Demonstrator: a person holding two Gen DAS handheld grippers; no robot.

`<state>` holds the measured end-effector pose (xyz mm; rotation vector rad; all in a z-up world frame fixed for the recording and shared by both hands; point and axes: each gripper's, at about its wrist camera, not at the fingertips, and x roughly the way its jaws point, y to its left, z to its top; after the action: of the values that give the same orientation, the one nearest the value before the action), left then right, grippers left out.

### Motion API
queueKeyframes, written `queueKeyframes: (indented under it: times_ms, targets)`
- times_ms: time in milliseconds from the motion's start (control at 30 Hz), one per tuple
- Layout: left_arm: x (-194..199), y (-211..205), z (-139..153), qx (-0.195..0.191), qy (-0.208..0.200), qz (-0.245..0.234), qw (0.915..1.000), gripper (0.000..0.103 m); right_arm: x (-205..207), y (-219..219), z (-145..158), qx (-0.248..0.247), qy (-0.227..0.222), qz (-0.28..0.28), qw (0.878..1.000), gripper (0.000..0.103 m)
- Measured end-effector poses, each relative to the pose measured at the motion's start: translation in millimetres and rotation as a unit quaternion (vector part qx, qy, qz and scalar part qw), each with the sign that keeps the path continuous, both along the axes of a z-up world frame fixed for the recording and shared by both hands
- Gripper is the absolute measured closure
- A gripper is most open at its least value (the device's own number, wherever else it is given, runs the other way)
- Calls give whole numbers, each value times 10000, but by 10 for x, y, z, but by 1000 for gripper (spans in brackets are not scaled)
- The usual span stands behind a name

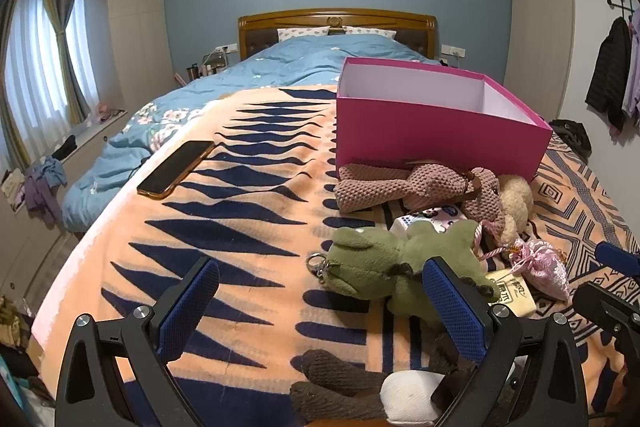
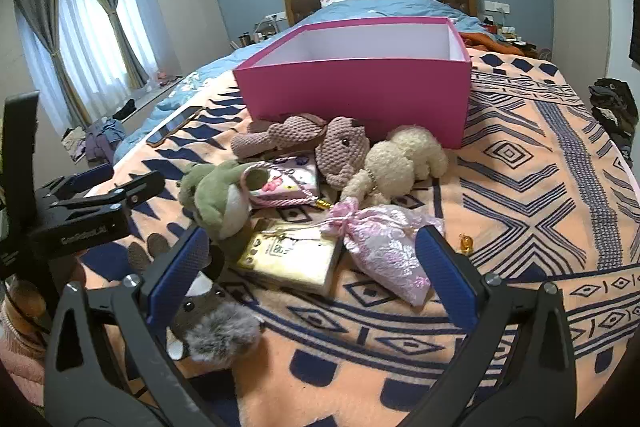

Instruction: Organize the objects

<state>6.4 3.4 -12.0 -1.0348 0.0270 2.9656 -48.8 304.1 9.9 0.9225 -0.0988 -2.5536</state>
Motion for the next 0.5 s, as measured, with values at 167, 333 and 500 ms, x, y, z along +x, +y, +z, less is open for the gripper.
queueKeyframes:
  times_ms: [167,333,500]
  targets:
    - [36,-17,-18,-44,0,-5,10000,0,41,-49,-35,5,-78,169,9998,0]
    - [74,-72,-46,-42,-19,-19,10000,0,107,-103,-66,36,-120,366,9993,0]
    - [115,-134,-88,-26,-83,-55,9999,0,201,-188,-127,-14,-279,744,9968,0]
